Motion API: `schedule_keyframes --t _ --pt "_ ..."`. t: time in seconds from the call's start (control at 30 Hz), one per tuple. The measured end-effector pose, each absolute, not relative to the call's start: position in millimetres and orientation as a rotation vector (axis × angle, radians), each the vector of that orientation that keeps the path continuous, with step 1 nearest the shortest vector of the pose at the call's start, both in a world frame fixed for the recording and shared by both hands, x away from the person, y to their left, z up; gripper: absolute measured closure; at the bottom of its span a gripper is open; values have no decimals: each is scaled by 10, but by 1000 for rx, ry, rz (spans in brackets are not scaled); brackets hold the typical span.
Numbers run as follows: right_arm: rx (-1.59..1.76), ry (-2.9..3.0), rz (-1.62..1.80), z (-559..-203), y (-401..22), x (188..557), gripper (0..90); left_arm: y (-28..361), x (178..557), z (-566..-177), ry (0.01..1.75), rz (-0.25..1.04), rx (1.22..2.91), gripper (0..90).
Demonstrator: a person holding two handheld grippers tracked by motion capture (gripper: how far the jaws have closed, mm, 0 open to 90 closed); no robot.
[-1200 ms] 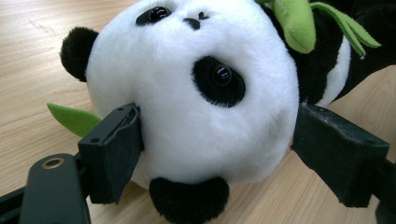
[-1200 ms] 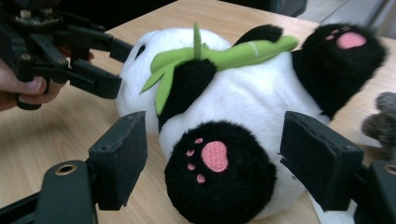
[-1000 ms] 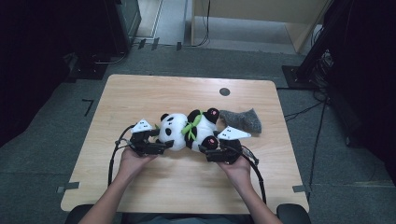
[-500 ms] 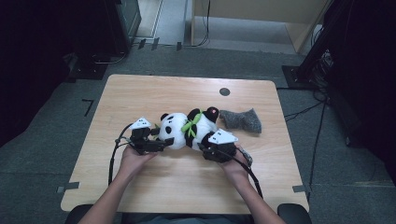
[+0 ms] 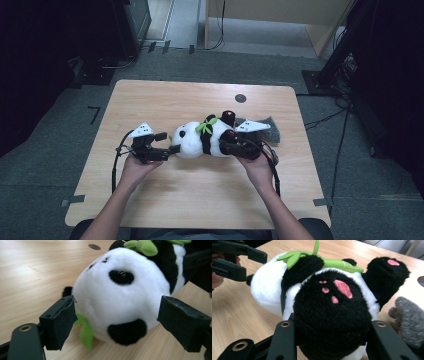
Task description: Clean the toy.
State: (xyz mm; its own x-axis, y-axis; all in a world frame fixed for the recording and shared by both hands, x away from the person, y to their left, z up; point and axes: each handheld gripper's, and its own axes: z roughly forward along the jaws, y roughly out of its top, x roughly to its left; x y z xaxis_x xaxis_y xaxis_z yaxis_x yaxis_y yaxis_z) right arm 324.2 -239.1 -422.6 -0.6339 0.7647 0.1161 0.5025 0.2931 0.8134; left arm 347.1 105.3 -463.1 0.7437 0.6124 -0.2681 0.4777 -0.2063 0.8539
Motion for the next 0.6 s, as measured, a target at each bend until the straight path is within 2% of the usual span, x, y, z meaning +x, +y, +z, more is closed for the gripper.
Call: schedule_keyframes --t 0.17,0.3,0.4,0.53,0.6 --pt "1180 2267 1298 -4029 -2468 3271 588 1104 3452 -4615 774 136 1856 143" --pt "1208 2268 1375 -3888 -2498 3272 588 1033 3427 -4642 724 181 1897 137" --pt "1203 2293 1433 -3828 -2477 3250 588 999 3390 -4634 653 199 1904 96" --pt "1214 2313 1478 -3803 -2453 3224 596 917 3343 -4613 589 233 1941 114" --pt "1217 2311 1474 -3809 -2442 3225 597 870 3316 -4602 594 262 1954 153"
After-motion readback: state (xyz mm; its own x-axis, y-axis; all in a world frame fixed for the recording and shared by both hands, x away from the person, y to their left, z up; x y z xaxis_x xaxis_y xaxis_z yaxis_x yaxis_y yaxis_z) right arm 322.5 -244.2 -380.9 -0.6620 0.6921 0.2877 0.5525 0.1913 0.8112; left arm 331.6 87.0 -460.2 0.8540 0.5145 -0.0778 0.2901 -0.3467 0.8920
